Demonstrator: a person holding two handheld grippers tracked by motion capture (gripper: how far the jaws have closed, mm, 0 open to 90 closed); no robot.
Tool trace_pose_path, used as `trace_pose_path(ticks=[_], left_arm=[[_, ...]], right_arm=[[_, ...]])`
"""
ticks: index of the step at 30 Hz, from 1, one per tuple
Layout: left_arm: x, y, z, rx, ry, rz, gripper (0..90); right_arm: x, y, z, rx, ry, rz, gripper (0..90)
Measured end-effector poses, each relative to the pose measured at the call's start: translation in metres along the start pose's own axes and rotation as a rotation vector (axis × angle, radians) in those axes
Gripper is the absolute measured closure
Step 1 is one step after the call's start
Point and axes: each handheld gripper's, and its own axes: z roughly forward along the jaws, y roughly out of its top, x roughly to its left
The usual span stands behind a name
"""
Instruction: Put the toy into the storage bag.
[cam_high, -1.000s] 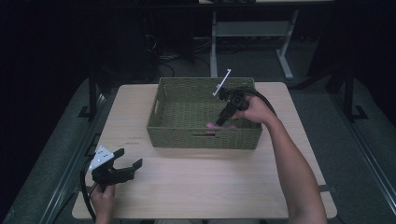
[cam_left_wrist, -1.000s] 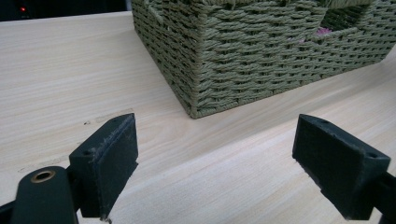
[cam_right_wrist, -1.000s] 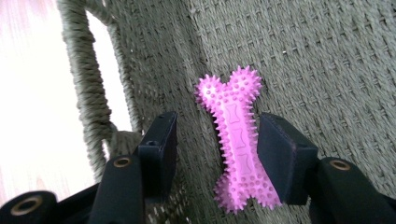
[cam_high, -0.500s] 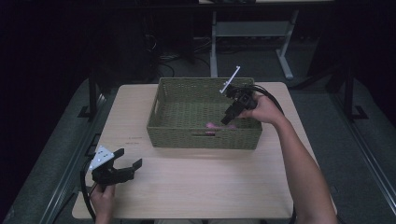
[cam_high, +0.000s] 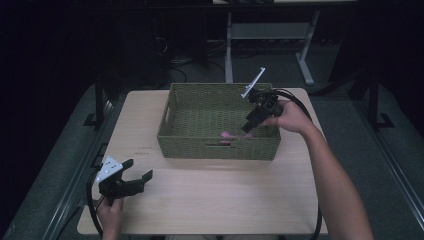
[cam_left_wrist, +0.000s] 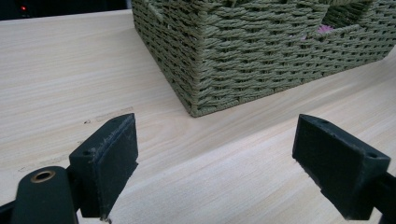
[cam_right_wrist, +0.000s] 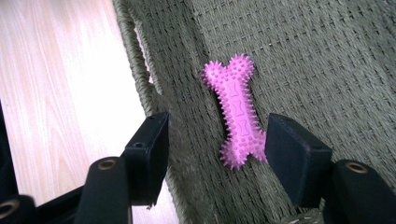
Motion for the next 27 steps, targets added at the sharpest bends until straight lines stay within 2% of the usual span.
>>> trace_pose_path(ticks=[19,27], left_arm=[[0.000,0.000,0.001,0.003,0.002,0.002,13.7],[0.000,0.000,0.001,0.004,0.001,0.005,13.7]], right_arm=[[0.019,-0.010,-0.017,-0.018,-0.018,-0.030,36.1],[0.029,-0.014,-0.020,-0.034,-0.012,-0.043,35.0]])
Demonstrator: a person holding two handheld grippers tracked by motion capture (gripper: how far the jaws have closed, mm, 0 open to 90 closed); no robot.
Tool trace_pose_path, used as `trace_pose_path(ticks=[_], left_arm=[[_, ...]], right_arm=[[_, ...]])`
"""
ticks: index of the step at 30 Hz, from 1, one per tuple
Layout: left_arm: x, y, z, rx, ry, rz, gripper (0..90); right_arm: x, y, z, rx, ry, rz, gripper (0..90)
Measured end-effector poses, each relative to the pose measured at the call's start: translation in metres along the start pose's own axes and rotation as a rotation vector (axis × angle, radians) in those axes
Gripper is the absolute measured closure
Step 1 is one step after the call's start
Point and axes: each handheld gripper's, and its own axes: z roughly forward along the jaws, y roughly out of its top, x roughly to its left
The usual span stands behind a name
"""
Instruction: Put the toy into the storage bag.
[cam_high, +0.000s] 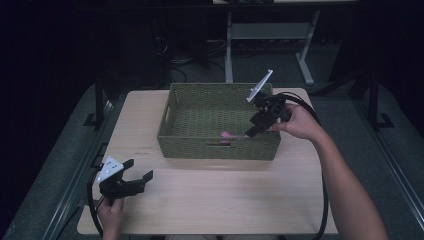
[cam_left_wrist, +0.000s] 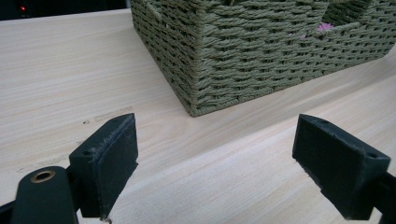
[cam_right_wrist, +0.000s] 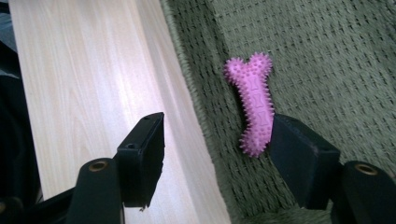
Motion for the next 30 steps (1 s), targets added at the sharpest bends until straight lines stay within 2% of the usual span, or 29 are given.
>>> trace_pose_path(ticks=[6,12,25,30], left_arm=[[-0.001,0.000,0.001,0.001,0.001,0.003,13.7],[0.000,0.000,0.001,0.000,0.000,-0.003,13.7],[-0.001,0.000,0.002,0.005,0.001,0.005,13.7],[0.000,0.000,0.002,0.003,-0.001,0.000,13.7]], right_arm=[[0.008,-0.006,-0.001,0.008,0.000,-0.007,33.9],[0.013,-0.011,-0.003,-0.017,0.002,-0.010,33.0],[0.023,-0.029,0.001,-0.006,0.004,0.001,29.8],[0.028,-0.036,0.002,-0.021,0.008,0.000,28.9]])
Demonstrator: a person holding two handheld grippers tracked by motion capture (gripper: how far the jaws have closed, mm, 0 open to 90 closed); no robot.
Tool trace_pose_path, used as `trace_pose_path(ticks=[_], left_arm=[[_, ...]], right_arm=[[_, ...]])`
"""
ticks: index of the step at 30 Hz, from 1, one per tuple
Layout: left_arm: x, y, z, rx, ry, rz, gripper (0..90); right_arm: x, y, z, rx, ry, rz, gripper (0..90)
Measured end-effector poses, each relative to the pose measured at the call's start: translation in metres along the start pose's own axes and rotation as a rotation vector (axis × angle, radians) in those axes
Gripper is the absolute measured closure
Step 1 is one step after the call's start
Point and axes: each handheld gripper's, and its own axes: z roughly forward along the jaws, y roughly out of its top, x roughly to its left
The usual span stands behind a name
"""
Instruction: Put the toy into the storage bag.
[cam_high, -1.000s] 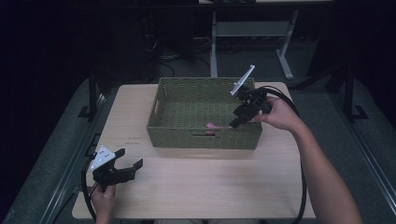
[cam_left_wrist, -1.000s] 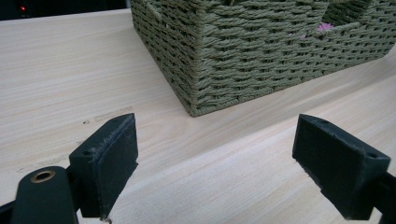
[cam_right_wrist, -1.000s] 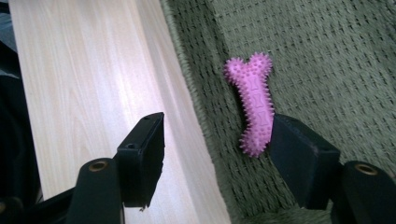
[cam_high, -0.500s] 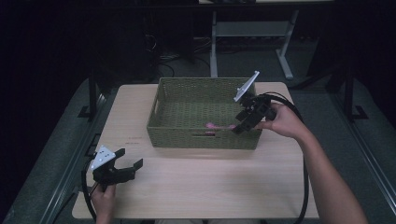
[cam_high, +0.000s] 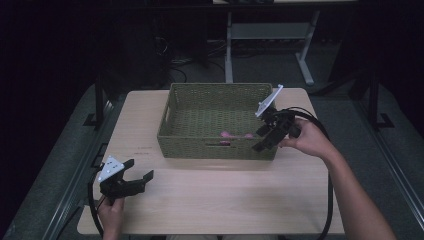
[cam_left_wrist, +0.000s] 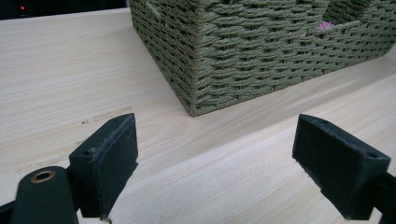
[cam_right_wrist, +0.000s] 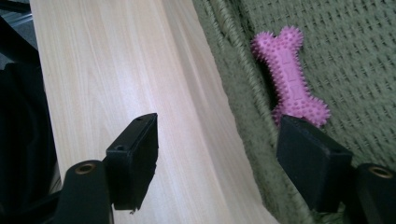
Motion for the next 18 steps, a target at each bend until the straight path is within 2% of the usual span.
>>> trace_pose_path(ticks=[18], left_arm=[[-0.001,0.000,0.001,0.007,0.002,0.010,13.7]], right_arm=[[0.011,-0.032,0.018,0.003,0.018,0.026,28.0]])
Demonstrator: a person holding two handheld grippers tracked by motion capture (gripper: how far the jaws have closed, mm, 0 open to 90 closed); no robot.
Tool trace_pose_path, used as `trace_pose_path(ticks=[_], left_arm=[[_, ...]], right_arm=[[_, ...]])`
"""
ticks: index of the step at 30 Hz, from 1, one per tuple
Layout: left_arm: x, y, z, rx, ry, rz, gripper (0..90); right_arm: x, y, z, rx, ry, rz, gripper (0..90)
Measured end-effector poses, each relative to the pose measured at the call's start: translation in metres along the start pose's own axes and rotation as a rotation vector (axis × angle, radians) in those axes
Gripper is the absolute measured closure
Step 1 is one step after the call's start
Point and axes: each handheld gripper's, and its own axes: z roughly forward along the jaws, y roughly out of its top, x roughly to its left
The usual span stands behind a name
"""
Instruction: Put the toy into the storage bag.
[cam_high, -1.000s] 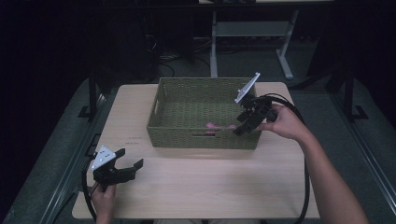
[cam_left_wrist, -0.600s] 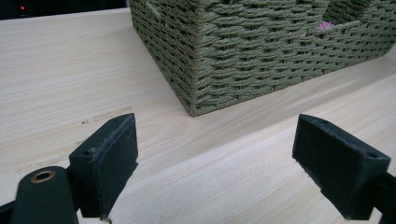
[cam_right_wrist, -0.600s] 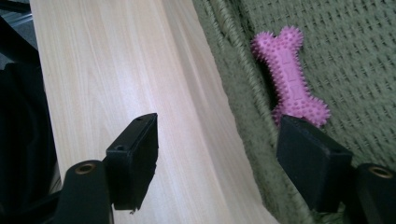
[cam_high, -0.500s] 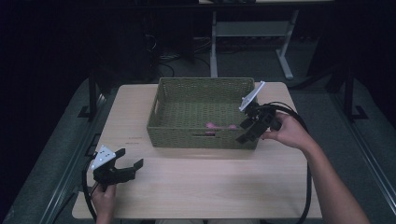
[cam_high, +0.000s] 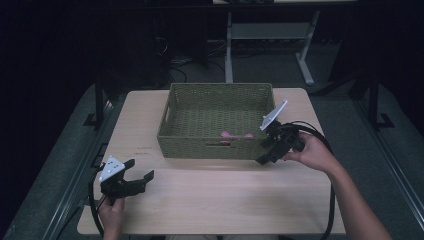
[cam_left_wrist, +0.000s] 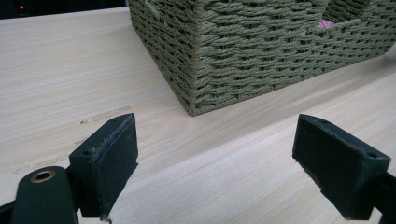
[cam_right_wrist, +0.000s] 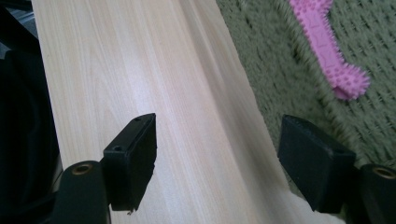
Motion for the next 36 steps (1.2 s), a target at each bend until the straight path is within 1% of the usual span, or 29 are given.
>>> trace_pose_path(ticks=[2,5,12,18,21,23,27,31,36], left_arm=[[0.000,0.000,0.000,-0.002,-0.001,-0.006,13.7],[0.000,0.000,0.000,0.000,-0.001,0.001,13.7],[0.000,0.000,0.001,0.000,-0.003,-0.002,13.7],[-0.001,0.000,0.001,0.005,-0.001,0.006,13.7],[0.000,0.000,0.001,0.001,-0.002,-0.005,13.7],[-0.001,0.000,0.001,0.004,-0.003,0.002,13.7],[-0.001,0.000,0.002,0.006,-0.002,0.002,13.7],[-0.001,0.000,0.001,0.004,-0.001,-0.003,13.7],[-0.002,0.000,0.002,0.006,-0.001,0.005,13.7]], right_arm=[[0.000,-0.004,0.002,-0.002,0.001,0.003,27.9],[0.001,-0.010,0.004,-0.001,0.005,0.013,27.8],[0.002,-0.024,0.009,-0.016,0.007,0.028,27.8],[0.004,-0.039,0.015,-0.026,0.008,0.047,27.7],[0.004,-0.045,0.017,-0.025,0.011,0.060,27.7],[0.004,-0.050,0.019,-0.024,0.010,0.064,27.7],[0.007,-0.059,0.021,-0.027,0.009,0.071,27.6],[0.009,-0.068,0.022,-0.041,0.008,0.081,27.6],[0.013,-0.077,0.024,-0.043,-0.002,0.087,27.4]])
